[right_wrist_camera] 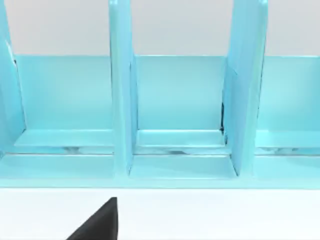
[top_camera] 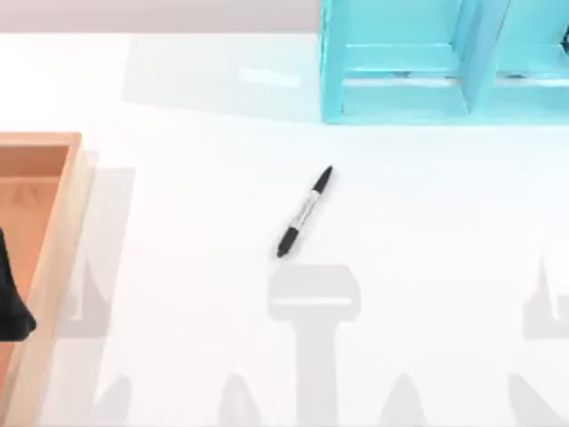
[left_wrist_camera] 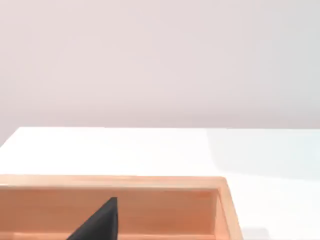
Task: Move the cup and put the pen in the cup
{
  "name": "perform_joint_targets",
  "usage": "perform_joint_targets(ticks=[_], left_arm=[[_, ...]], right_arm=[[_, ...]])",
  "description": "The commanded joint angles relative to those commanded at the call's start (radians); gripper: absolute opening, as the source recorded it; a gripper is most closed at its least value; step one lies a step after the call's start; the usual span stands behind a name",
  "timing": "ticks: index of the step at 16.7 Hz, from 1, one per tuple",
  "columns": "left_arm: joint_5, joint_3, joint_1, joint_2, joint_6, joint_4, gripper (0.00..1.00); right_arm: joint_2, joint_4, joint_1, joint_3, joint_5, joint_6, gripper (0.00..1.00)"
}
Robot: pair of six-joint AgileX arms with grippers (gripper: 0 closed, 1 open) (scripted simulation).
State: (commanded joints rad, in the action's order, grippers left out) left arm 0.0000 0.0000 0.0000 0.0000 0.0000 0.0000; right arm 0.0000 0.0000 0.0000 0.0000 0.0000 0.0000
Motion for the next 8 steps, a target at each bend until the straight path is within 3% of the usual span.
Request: perform_joint_targets(ticks=[4,8], left_arm=[[0.003,0.033,0.002,0.033,0.006,-0.030,1.00],[0.006,0.220,0.026,0.225,0.037,-0.197,1.00]], right_arm=[[0.000,0.000,0.000,0.000,0.000,0.000,1.00],[0.000,0.000,0.000,0.000,0.000,0.000,1.00]])
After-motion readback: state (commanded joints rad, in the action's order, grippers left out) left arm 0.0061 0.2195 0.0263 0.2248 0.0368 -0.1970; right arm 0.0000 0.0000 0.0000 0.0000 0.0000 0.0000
